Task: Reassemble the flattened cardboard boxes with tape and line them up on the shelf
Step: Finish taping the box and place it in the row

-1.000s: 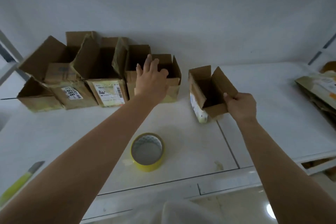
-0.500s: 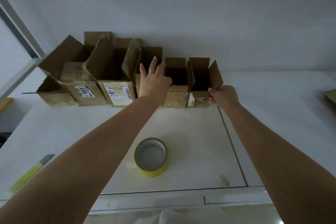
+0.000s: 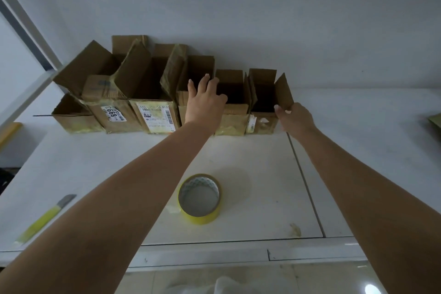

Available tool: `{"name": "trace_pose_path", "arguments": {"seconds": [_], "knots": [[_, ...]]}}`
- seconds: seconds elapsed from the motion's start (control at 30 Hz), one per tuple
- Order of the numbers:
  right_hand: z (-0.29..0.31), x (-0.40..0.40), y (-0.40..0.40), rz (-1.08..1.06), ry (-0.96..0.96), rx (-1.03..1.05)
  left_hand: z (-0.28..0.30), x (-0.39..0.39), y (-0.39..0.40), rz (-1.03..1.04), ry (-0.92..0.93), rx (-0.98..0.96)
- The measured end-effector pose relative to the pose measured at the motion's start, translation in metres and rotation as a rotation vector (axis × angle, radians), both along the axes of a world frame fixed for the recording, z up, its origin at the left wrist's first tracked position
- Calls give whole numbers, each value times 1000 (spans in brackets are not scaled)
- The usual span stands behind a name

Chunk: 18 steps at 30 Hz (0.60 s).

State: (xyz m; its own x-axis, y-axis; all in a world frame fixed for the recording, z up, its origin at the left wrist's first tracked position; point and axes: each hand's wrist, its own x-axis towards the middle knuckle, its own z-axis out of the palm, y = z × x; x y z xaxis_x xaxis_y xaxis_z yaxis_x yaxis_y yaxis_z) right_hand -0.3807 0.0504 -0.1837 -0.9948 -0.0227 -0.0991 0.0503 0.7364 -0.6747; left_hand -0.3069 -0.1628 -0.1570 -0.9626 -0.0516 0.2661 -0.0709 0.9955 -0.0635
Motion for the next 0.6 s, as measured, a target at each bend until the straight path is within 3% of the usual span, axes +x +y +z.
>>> {"name": "trace_pose_path", "arguments": {"seconds": [0.13,0.33,0.47,0.6], "knots": [[3,14,2,2,59,87,-1,10,6,-38,92,-2],[19,59,3,56,452,618,13,29,14,-176,135,20],[26,90,6,94,481,791,25,44,17,-268,168,23],[31,121,9,76,456,824,26,64,22,-356,164,41]]}}
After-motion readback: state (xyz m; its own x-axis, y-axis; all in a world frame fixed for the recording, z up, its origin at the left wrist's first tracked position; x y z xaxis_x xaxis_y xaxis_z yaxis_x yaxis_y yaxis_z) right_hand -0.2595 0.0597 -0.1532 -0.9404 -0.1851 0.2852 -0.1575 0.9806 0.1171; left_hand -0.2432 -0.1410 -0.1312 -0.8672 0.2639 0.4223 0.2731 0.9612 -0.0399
